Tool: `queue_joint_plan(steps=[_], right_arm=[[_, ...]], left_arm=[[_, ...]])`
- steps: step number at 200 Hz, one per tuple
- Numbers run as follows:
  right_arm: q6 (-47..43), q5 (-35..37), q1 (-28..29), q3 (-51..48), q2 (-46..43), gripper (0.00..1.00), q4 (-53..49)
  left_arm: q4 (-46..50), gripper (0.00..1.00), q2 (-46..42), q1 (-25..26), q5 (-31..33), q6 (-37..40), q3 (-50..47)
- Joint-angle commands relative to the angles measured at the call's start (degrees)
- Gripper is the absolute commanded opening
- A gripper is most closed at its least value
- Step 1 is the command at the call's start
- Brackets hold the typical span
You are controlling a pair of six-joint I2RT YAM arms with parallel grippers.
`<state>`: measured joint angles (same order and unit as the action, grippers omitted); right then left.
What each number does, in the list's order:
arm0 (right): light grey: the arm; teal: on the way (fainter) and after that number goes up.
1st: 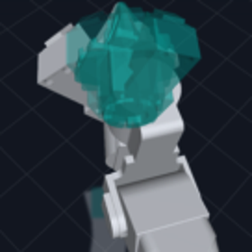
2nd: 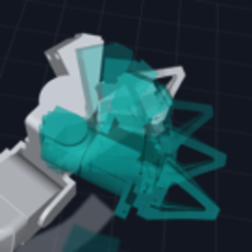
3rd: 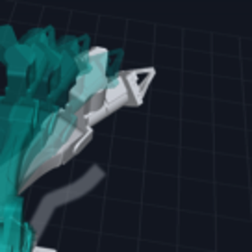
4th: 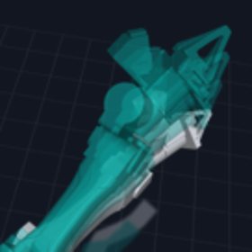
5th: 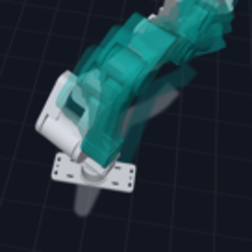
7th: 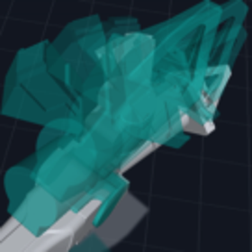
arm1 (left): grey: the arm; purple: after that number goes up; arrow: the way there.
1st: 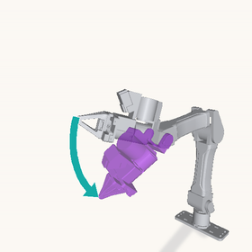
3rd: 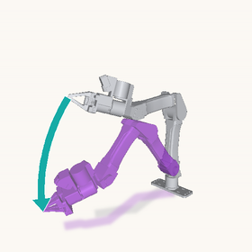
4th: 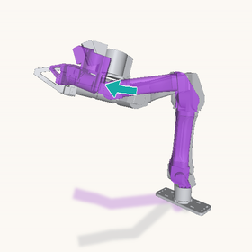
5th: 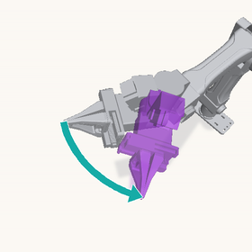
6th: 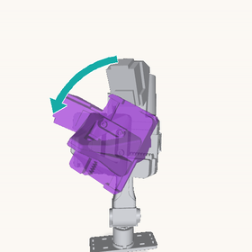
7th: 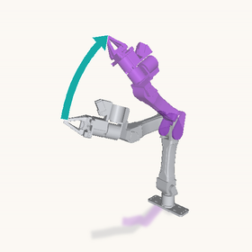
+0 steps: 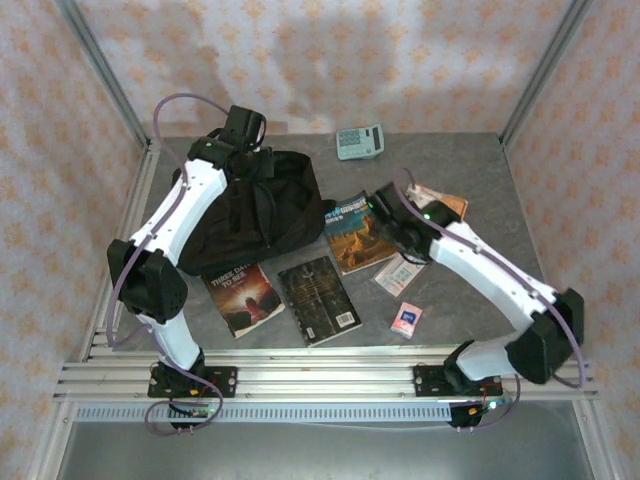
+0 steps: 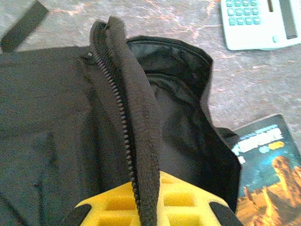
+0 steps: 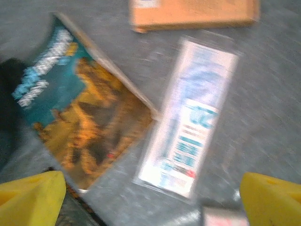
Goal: Pack books, pencil case, and school supplies into a backpack
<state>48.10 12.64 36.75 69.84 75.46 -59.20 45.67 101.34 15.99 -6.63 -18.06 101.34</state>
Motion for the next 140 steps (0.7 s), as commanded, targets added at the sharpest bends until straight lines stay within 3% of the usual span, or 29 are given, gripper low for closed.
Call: queue_joint_plan(steps=[1, 30, 62, 97, 140], right_arm=[[14.06, -1.74, -0.19, -7.40, -5.36, 0.96, -8.47], [17.36, -9.84, -0.28, -17.75, -7.36, 1.00, -3.96], [13.56, -16.32, -0.28, -22.34, -4.15, 0.99, 3.63], [15.96, -16.28, -0.19, -25.99, -1.59, 1.00, 4.83], [17.14, -21.07, -0.19, -31.84, 0.81, 0.95, 12.17]], left_arm=[[-4.83, 0.00, -3.03, -0.16, -8.13, -4.34, -0.12], [-4.71, 0.00, -3.28, -0.38, -9.76, -4.86, 0.26], [-6.58, 0.00, -3.00, -2.41, -13.40, -7.20, -1.86], [-6.78, 0.00, -1.26, -2.75, -15.02, -8.58, -2.44], [-9.34, 0.00, -1.24, -2.80, -16.42, -9.92, -6.04]])
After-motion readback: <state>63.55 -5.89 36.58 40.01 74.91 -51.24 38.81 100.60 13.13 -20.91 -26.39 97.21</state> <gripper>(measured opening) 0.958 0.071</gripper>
